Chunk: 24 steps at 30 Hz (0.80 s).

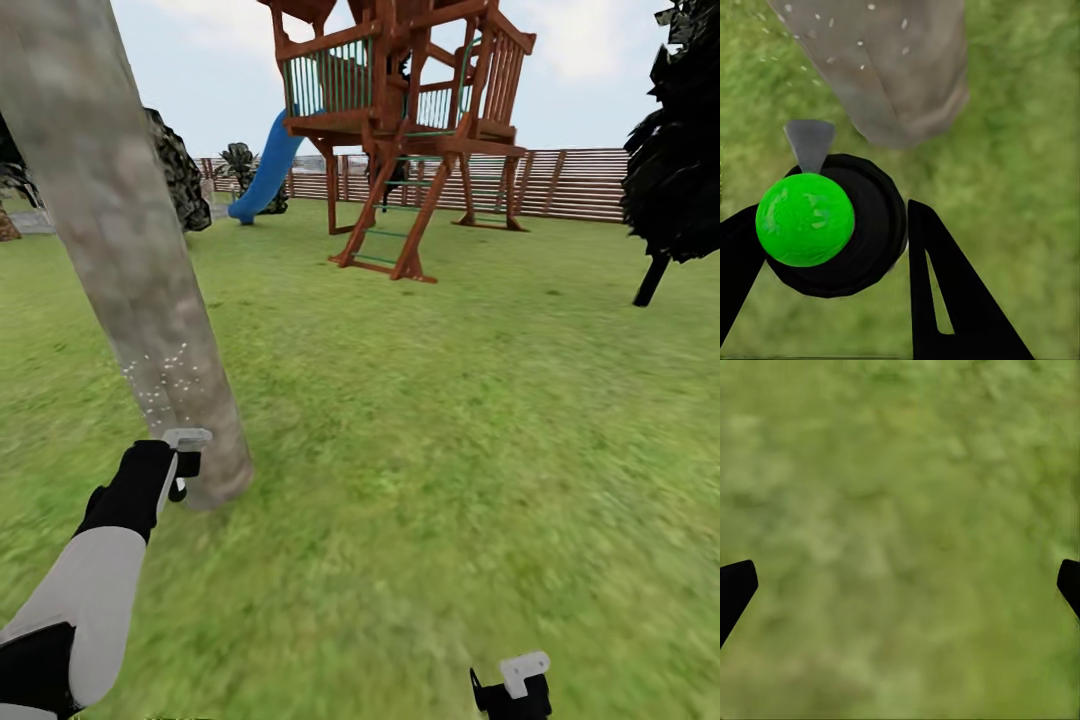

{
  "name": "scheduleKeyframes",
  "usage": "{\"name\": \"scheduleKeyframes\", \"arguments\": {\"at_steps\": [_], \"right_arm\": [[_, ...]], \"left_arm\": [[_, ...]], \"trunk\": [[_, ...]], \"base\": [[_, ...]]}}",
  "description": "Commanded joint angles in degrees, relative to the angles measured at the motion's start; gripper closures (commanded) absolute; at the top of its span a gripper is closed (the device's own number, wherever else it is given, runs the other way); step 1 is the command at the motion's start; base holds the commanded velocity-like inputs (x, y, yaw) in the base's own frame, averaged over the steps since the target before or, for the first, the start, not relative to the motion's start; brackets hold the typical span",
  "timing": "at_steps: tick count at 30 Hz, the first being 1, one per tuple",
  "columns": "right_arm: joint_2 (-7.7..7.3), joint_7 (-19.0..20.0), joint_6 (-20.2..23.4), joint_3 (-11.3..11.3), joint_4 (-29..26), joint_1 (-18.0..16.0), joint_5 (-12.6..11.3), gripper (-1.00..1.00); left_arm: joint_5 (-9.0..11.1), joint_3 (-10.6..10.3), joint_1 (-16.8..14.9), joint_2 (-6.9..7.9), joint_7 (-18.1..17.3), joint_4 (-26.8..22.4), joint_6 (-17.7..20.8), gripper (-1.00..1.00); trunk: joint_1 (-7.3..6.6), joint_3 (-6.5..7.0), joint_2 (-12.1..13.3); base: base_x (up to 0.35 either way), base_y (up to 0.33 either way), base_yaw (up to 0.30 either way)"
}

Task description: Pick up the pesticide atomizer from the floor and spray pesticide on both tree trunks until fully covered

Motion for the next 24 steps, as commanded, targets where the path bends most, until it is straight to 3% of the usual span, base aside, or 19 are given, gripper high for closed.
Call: {"name": "scheduleKeyframes", "arguments": {"at_steps": [1,8,11,18,24], "right_arm": [[0.00,0.00,0.00,-0.01,0.01,0.00,0.00,-1.00],[0.00,0.03,0.03,0.06,0.02,0.00,0.00,-1.00],[0.00,0.08,0.02,0.07,0.02,0.00,0.00,-1.00],[-0.08,0.02,-0.03,0.01,0.02,0.00,0.00,-1.00],[0.00,0.03,0.02,0.06,0.02,0.00,0.00,-1.00]], "left_arm": [[-0.10,-0.05,-0.01,-0.10,0.00,0.00,-0.05,1.00],[-0.11,-0.23,0.03,-0.30,0.06,0.06,-0.02,1.00],[-0.30,0.05,0.28,0.38,0.00,0.58,-0.05,1.00],[-0.20,-0.05,1.71,-0.08,0.13,0.55,-0.01,1.00],[-0.24,0.07,2.06,2.45,0.08,0.99,-0.09,1.00]], "trunk": [[0.00,0.00,0.00],[0.00,0.00,0.00],[0.00,0.00,0.00],[0.00,0.00,0.00],[0.00,0.00,0.00]], "base": [[0.039,-0.264,0.273],[0.004,-0.271,0.277],[0.000,-0.272,0.269],[0.084,-0.267,0.025],[0.222,-0.200,0.030]]}}
